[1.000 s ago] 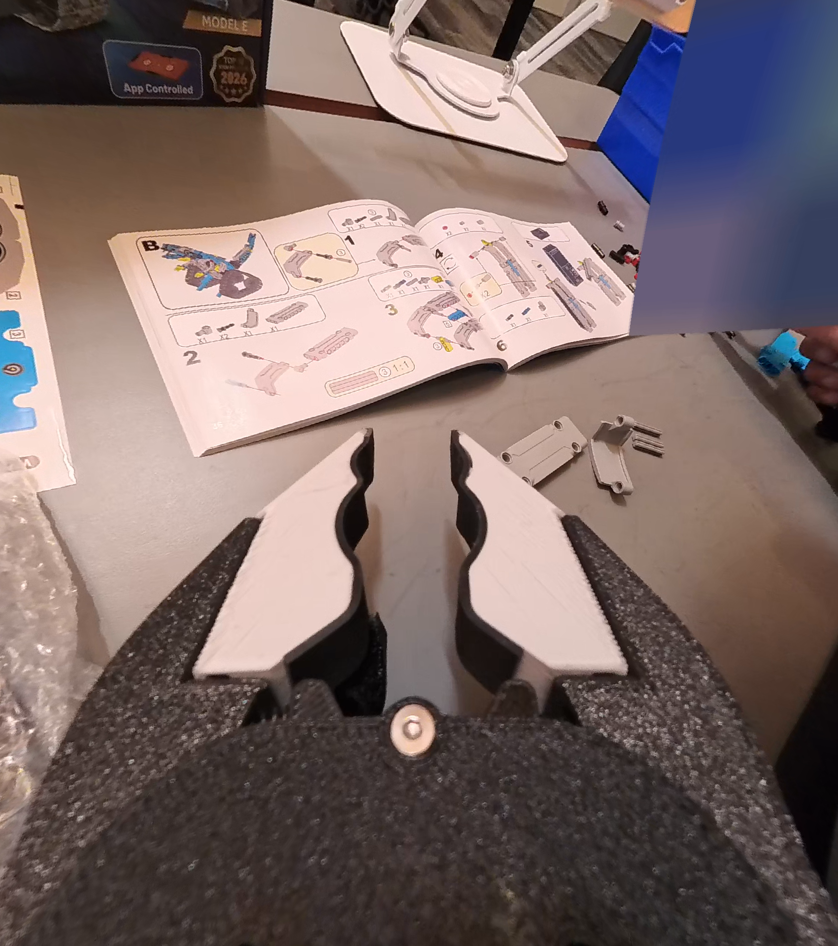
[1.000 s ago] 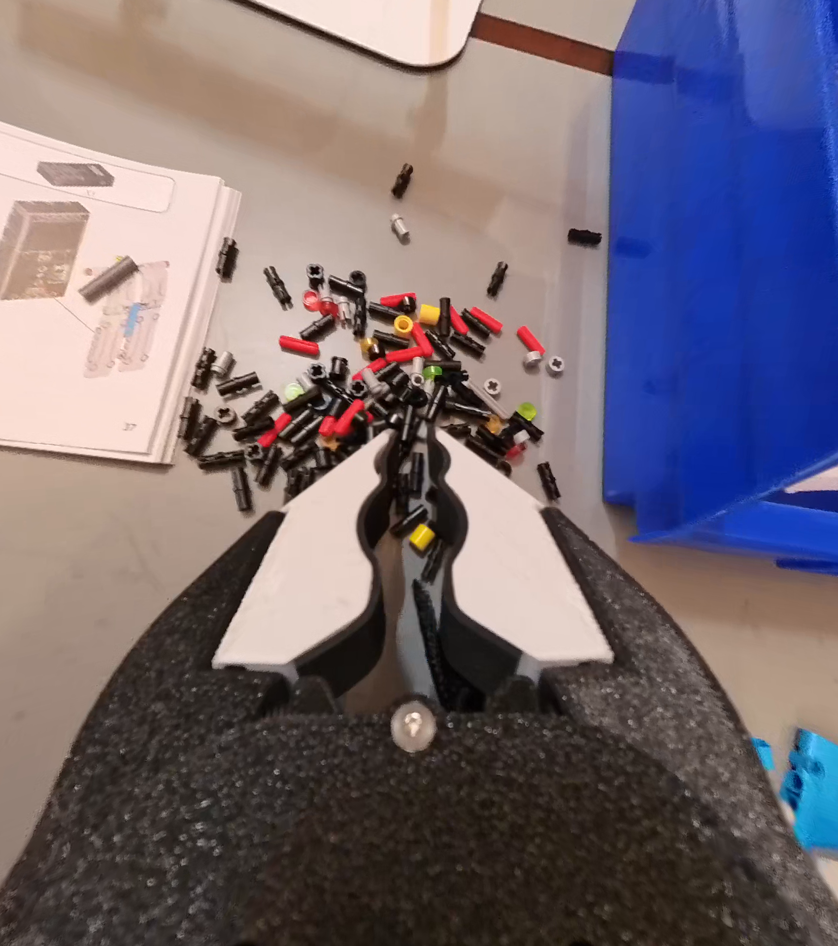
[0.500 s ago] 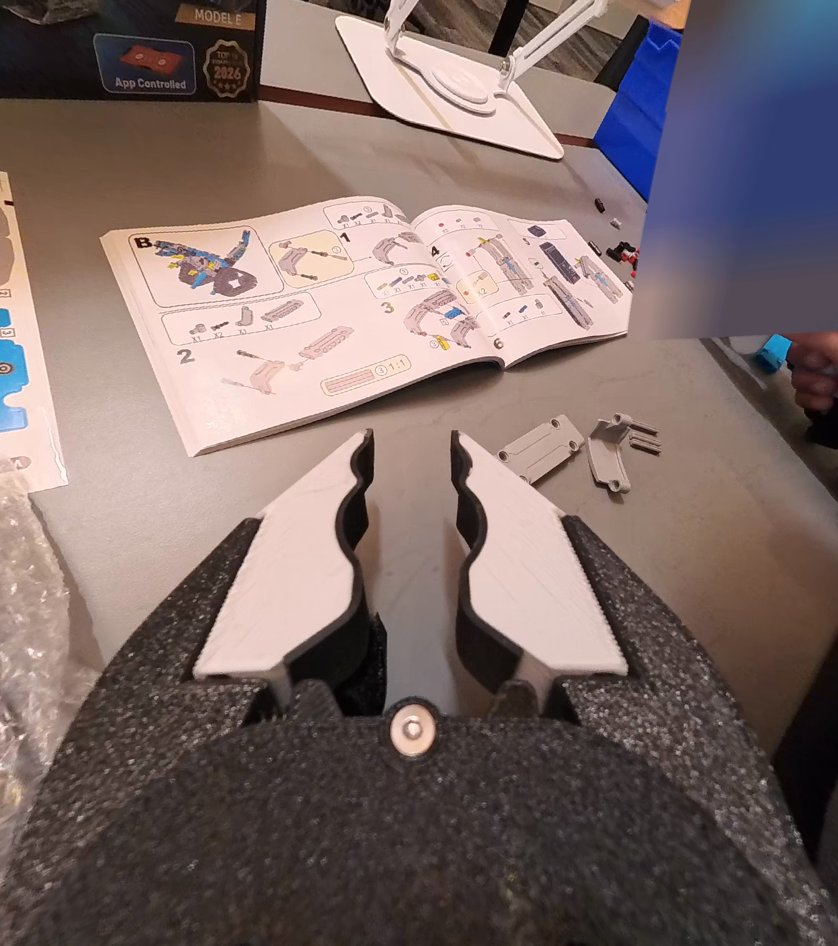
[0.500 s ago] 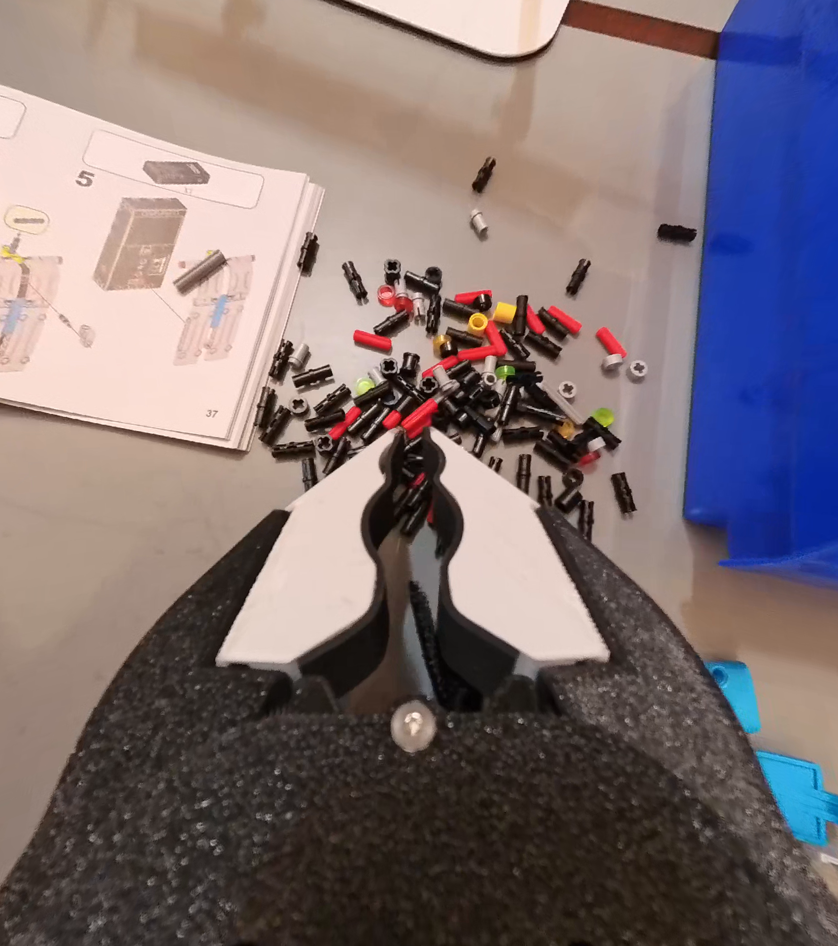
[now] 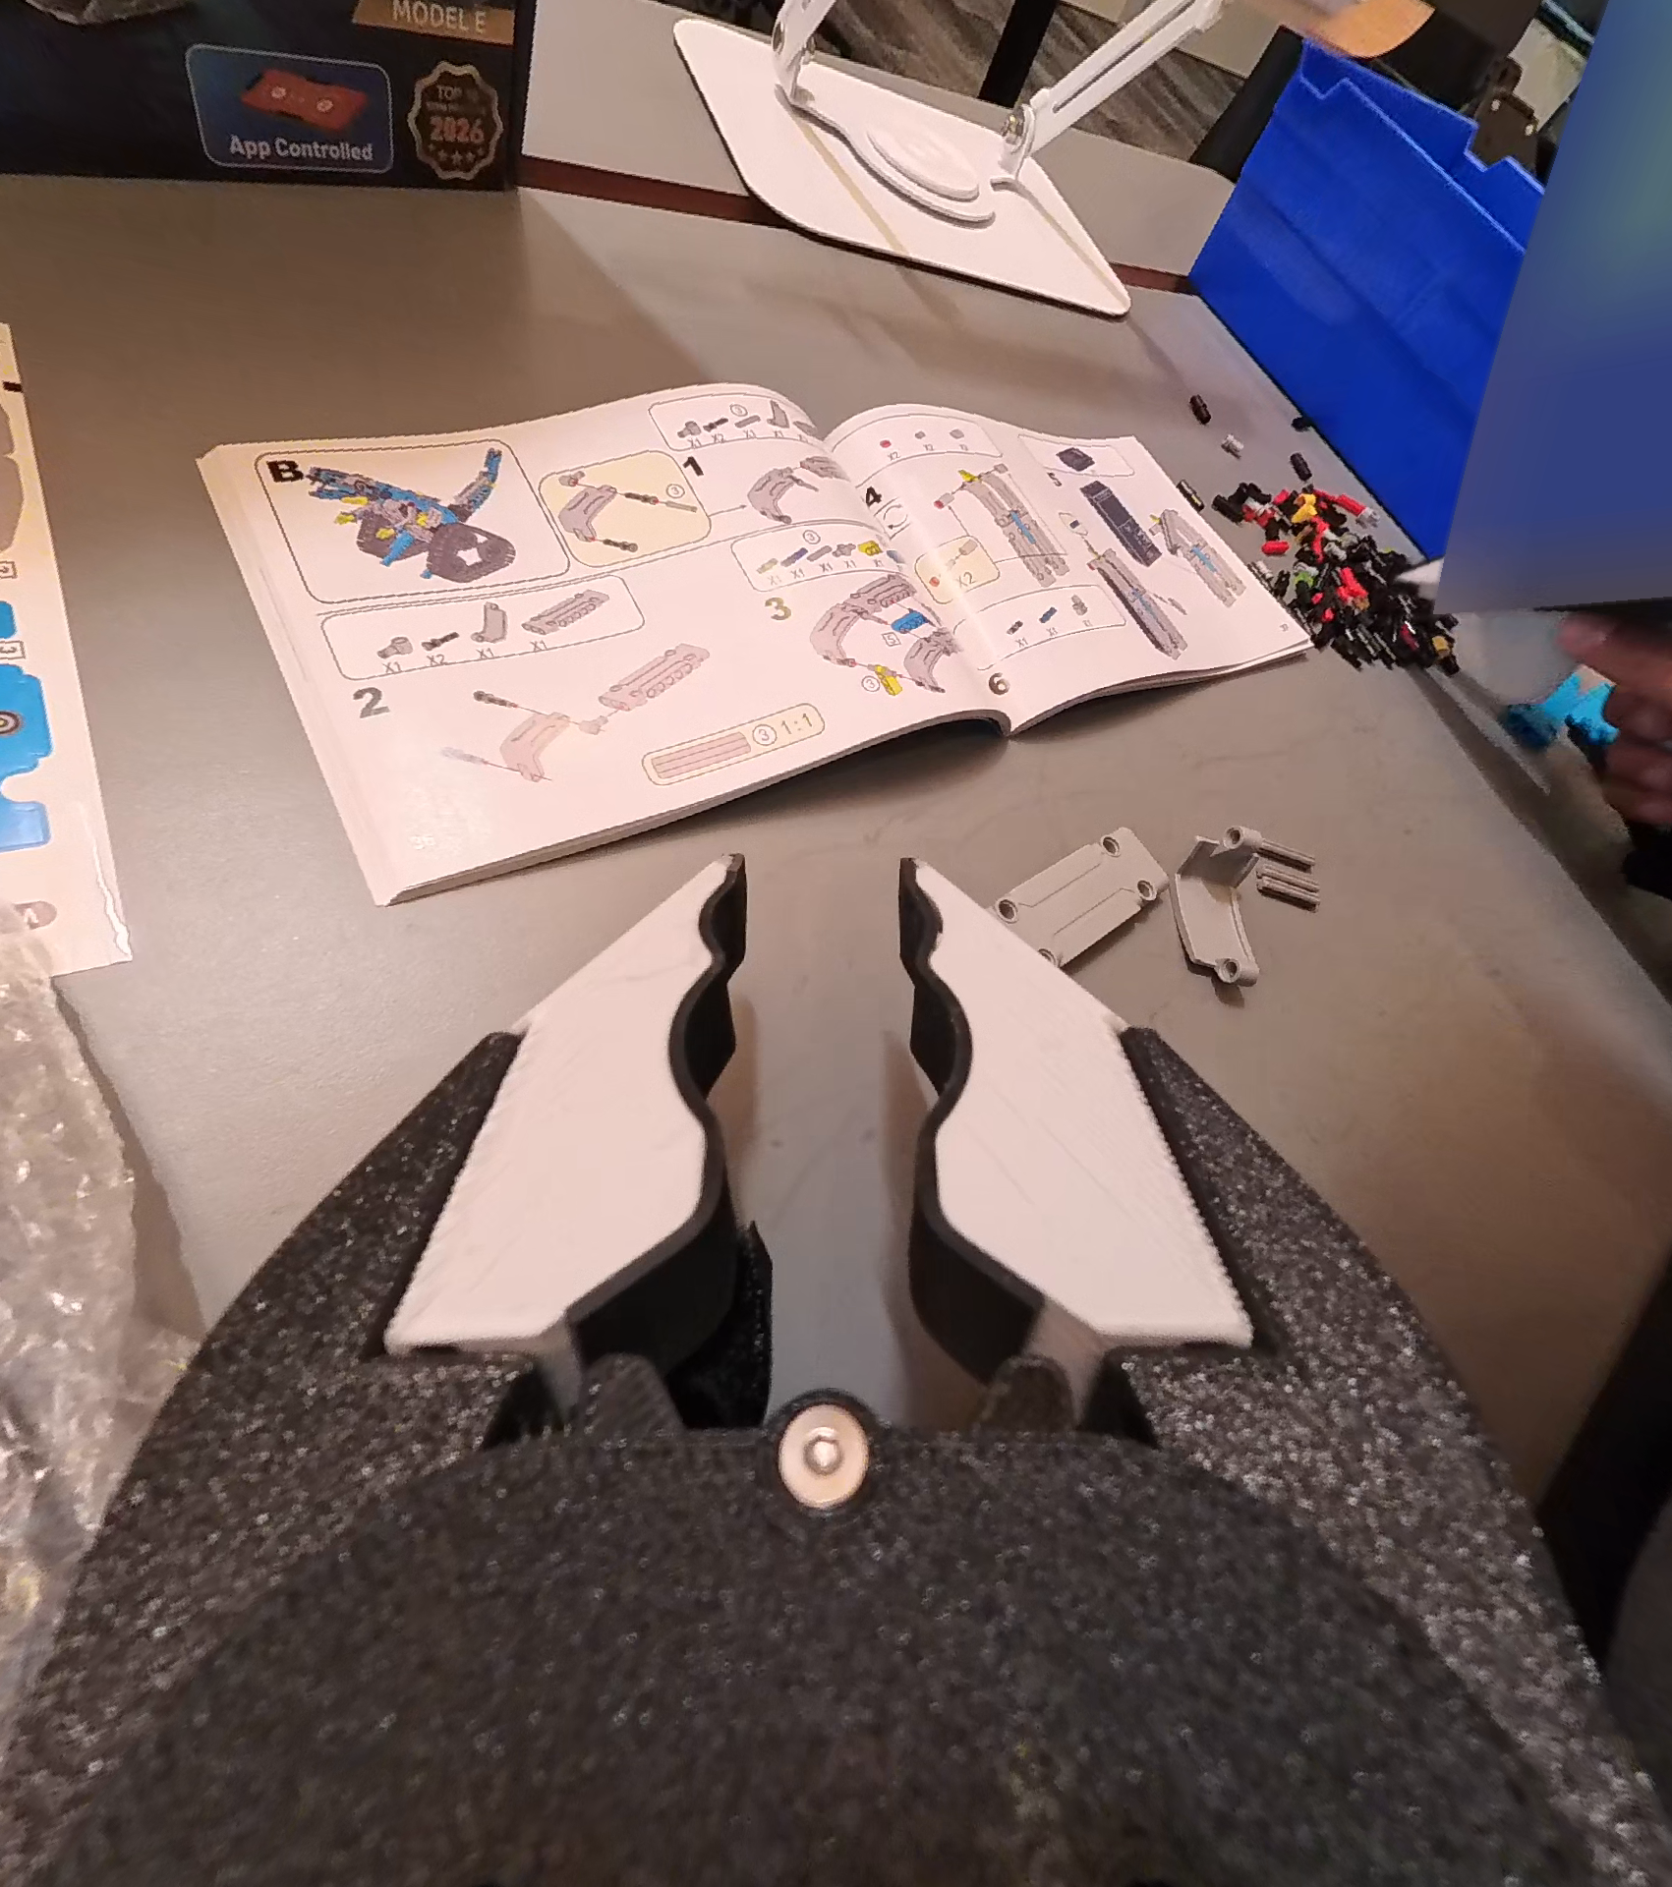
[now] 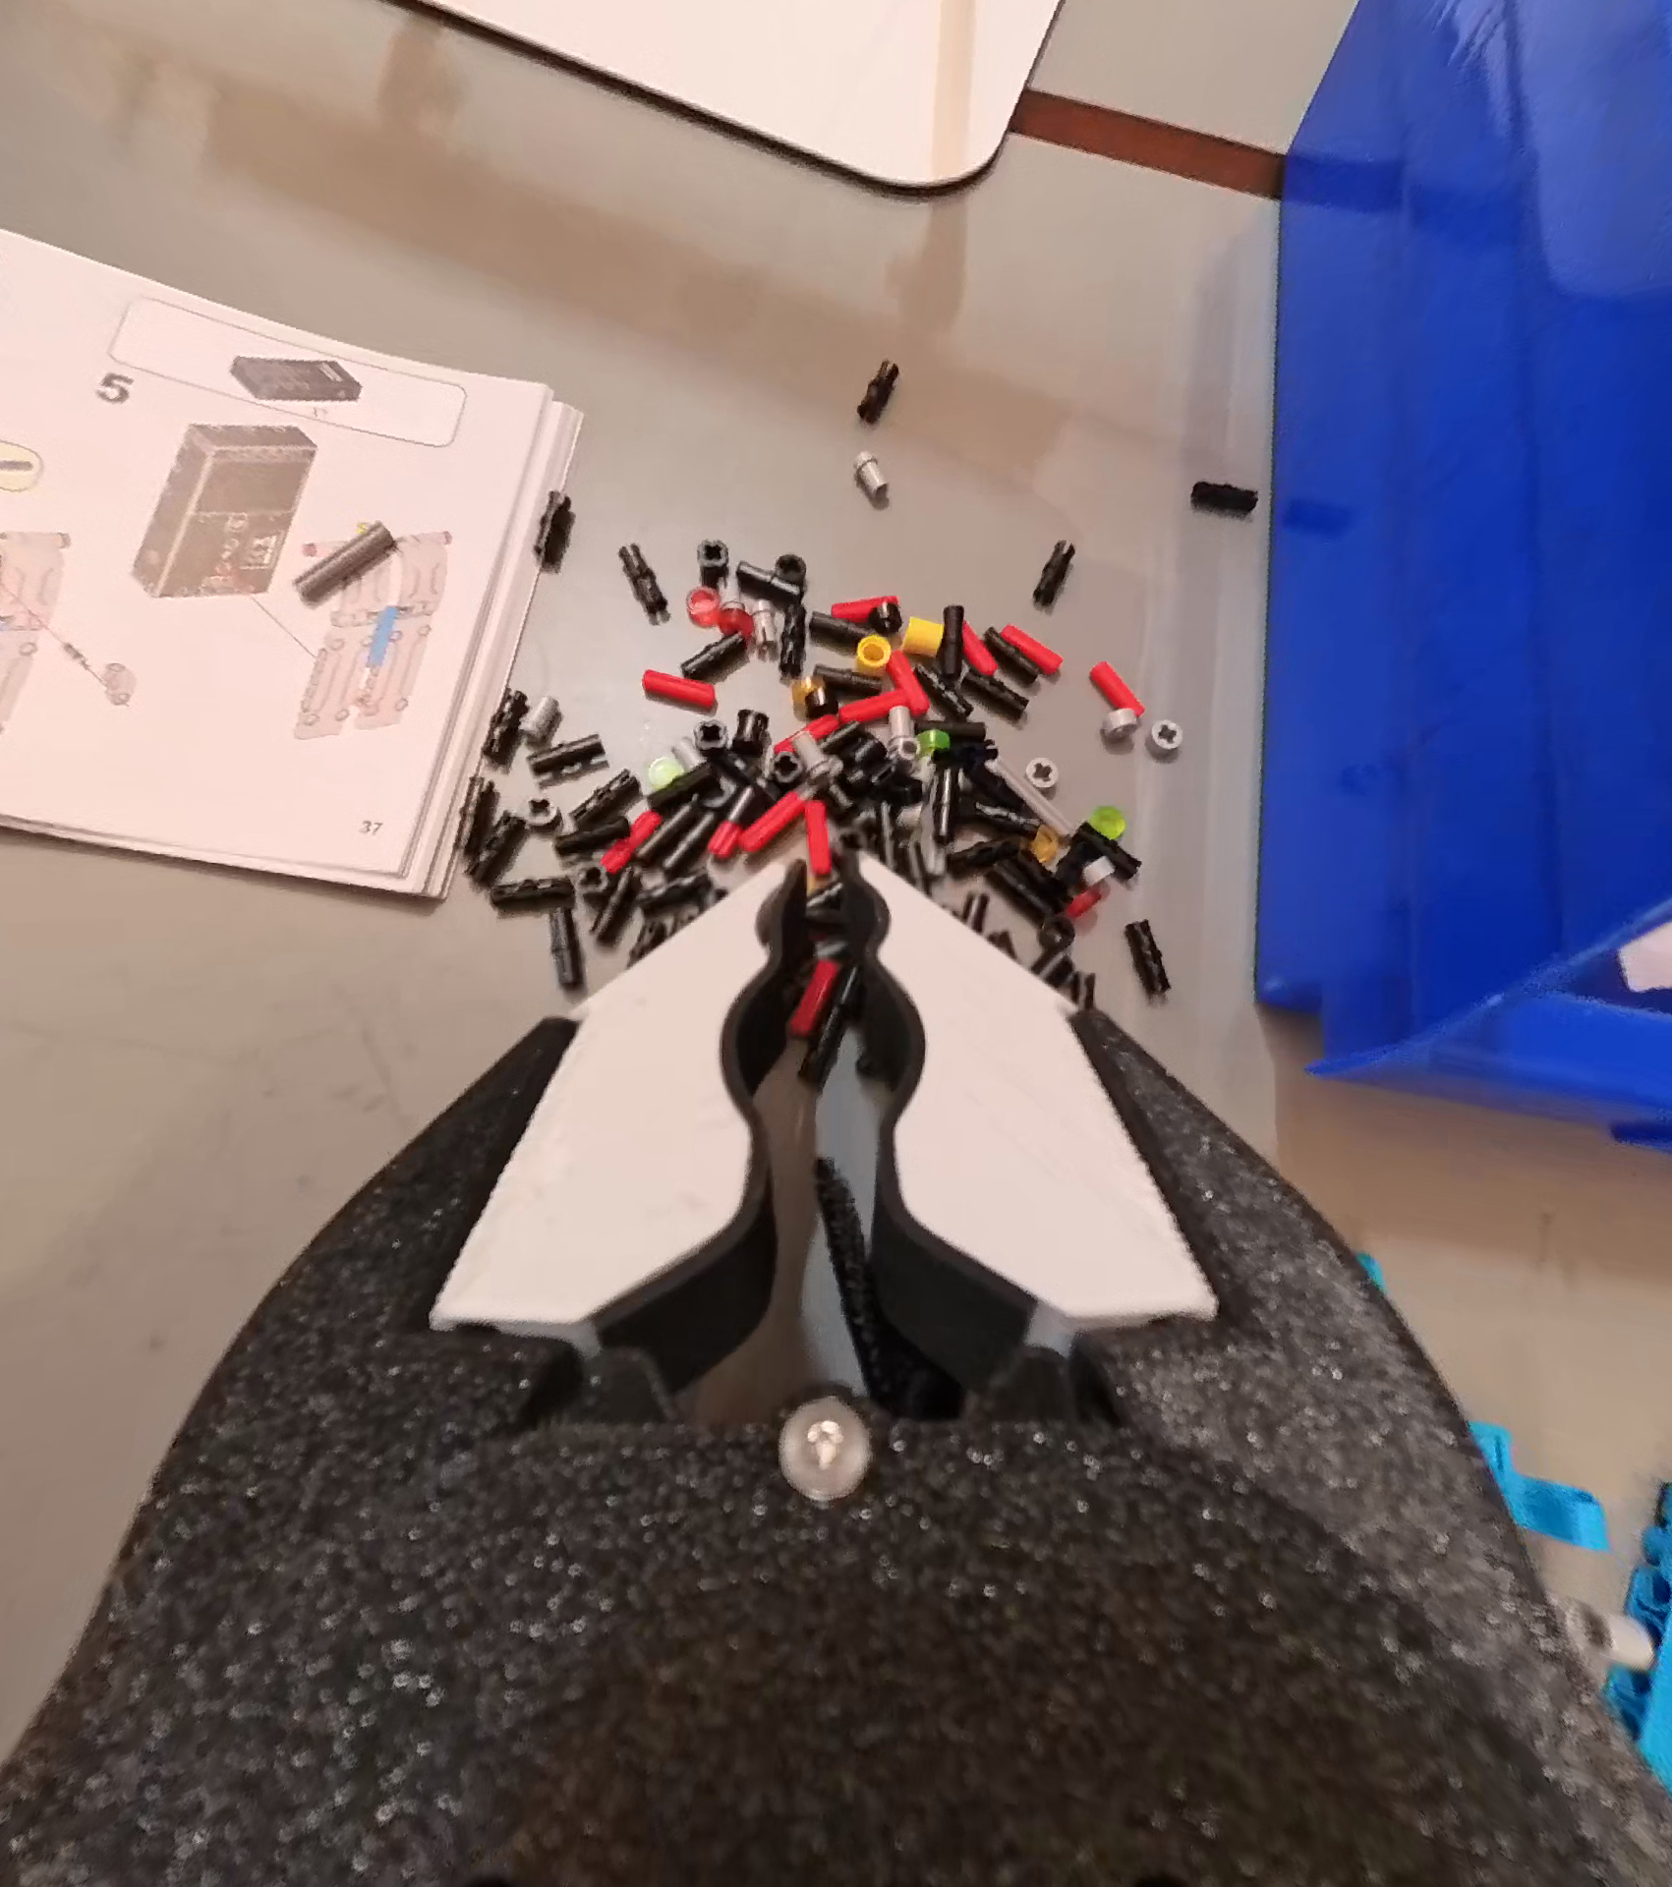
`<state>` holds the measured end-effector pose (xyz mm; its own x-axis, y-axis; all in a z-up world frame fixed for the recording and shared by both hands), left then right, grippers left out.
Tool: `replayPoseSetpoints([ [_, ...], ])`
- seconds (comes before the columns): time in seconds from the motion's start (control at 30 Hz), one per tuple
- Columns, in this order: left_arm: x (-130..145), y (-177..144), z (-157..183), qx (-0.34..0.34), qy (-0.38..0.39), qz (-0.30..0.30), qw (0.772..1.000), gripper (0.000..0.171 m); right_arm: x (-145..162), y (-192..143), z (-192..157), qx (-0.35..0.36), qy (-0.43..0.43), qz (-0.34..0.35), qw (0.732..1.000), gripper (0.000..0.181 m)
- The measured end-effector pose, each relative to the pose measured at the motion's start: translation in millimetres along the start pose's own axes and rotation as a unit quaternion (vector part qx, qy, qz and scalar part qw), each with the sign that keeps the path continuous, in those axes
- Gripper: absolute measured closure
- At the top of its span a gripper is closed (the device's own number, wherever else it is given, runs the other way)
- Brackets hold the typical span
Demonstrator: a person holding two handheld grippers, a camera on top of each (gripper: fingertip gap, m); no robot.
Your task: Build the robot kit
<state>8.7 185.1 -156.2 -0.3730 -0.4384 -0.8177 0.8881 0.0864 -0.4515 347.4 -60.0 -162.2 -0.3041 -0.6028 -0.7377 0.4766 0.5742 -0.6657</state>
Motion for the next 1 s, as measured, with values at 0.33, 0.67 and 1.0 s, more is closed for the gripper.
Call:
replayPoseSetpoints([
  [0.33,0,2,2,0.003,0.005,-0.005,1.0,0.143,14,-16,-26,-0.028,-0.017,-0.026,0.999,0.174],
  [0.67,1,4,2,0.007,0.0,-0.009,1.0,0.143,14,-18,-13,-0.012,-0.002,-0.022,1.0,0.174],
  [1.0,2,4,2,0.006,0.001,-0.011,1.0,0.143,16,-10,1,0.015,0.01,-0.017,1.0,0.174],
])
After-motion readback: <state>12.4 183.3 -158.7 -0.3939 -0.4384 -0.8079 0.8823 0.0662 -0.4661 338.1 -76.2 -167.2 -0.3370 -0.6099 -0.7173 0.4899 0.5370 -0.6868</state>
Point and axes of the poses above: each gripper's, where its closed fingertips meet, y out along the fingers, x out of its underside, z = x × y across the jaws, the point moved 8 cm from there along -y, back along the fingers, and after that the axes turned 1 degree about z, right-handed, at the moved point
